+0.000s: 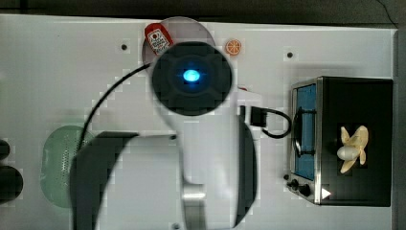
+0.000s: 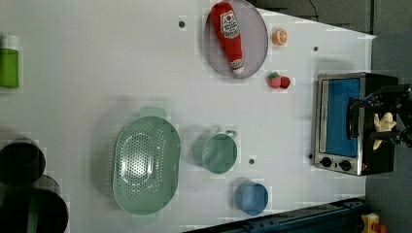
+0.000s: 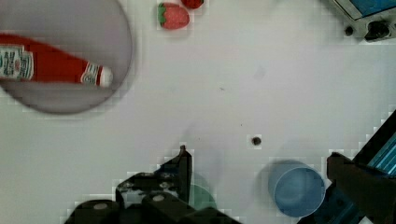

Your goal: Pick banana from table and place on oven.

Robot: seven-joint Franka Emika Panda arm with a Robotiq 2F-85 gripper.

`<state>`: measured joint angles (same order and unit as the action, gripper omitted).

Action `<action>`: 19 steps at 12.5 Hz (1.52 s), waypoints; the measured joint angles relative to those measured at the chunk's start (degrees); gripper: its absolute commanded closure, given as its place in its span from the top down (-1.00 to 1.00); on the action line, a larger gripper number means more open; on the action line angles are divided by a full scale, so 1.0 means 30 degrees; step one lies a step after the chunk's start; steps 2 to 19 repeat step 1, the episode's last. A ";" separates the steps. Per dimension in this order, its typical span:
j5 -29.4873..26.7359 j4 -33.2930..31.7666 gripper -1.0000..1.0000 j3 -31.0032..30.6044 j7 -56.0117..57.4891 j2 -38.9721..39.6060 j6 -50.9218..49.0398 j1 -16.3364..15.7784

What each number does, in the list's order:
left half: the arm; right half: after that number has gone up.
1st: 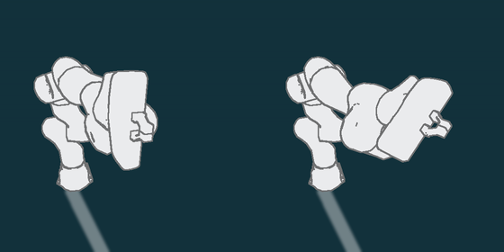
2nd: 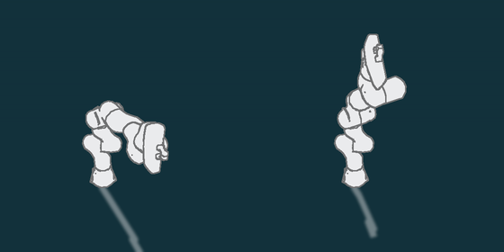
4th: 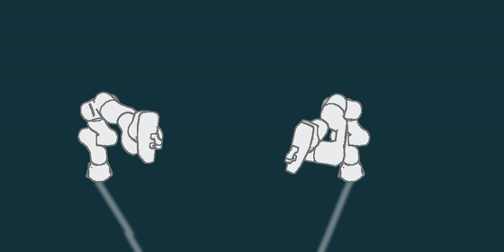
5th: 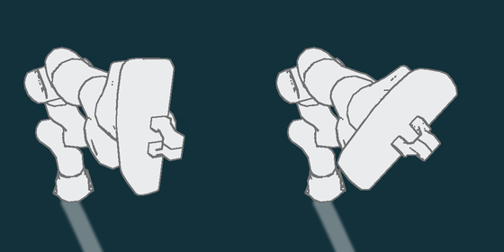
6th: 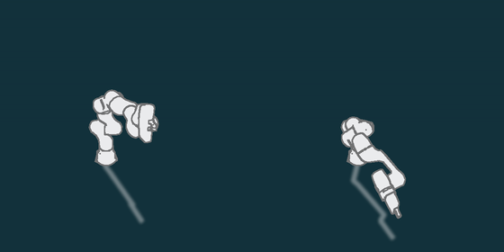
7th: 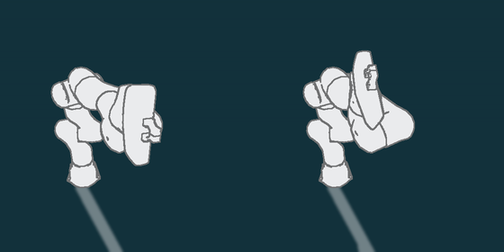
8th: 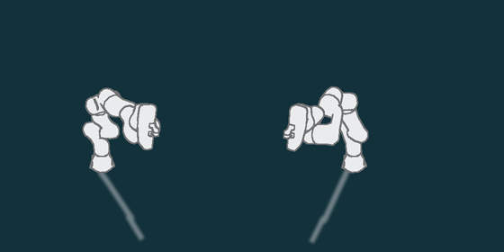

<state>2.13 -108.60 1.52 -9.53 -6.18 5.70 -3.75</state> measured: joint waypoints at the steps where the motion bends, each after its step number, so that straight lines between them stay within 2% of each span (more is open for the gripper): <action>1: 0.0115 0.0019 1.00 0.0175 -0.0126 -0.0110 -0.0017 0.0192; 19: 0.0115 0.0019 1.00 0.0175 -0.0126 -0.0110 -0.0017 0.0192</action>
